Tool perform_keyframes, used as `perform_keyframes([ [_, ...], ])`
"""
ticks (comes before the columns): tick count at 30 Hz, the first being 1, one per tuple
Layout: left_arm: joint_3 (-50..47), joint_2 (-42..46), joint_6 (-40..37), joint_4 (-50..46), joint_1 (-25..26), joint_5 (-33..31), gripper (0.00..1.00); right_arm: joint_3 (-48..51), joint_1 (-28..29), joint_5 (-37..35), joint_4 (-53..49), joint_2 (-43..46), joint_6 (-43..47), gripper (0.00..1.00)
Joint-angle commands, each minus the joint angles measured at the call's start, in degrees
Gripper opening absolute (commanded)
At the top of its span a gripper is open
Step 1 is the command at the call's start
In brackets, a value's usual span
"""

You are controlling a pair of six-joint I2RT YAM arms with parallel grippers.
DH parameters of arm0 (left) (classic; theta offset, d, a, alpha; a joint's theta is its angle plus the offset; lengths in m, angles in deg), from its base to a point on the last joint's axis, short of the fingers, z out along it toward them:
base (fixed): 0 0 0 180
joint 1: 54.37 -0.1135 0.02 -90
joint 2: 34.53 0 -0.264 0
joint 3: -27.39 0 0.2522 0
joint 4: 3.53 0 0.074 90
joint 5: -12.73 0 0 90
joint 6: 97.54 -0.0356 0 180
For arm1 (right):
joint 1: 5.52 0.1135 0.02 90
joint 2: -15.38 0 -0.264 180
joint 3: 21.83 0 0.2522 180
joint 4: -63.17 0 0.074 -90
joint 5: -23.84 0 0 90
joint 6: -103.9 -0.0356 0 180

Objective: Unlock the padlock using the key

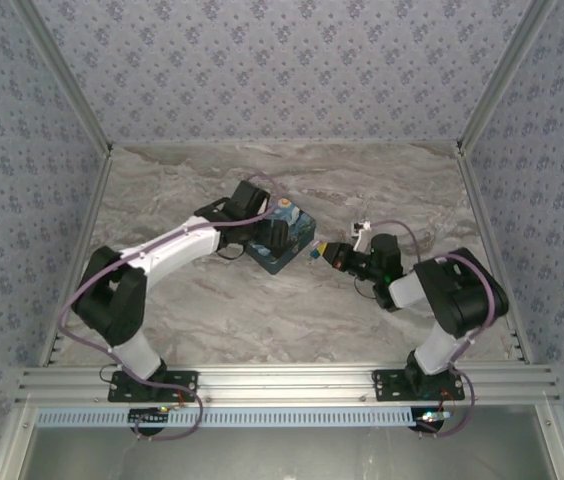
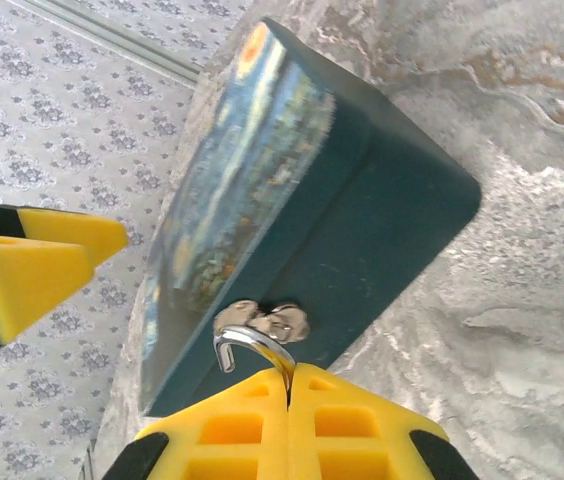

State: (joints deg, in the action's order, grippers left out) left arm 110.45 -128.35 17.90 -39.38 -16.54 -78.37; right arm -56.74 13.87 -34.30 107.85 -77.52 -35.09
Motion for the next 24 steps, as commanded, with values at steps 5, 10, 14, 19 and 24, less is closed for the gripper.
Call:
perform_keyframes([
  [5, -7.1, 14.2, 4.9, 6.6, -3.2, 4.9, 0.96, 0.2, -0.3, -4.1, -30.1, 23.1, 9.9, 0.03],
  [10, -15.7, 23.8, 6.6, 13.5, -4.6, 3.7, 0.99, -1.4, -0.5, -6.9, -49.2, 37.6, 12.4, 0.03],
  [14, -23.0, 32.7, 6.6, 17.5, -5.0, 1.7, 0.99, -2.9, -0.6, -8.1, -61.3, 46.3, 14.6, 0.03],
  [19, -28.4, 41.2, 6.0, 15.9, -5.5, -0.9, 0.99, -5.3, -0.6, -7.5, -74.9, 51.1, 15.9, 0.03],
  [24, -31.4, 46.3, 5.9, 11.9, -5.8, -2.3, 0.99, -8.2, -0.2, -6.8, -86.5, 51.2, 16.8, 0.03],
])
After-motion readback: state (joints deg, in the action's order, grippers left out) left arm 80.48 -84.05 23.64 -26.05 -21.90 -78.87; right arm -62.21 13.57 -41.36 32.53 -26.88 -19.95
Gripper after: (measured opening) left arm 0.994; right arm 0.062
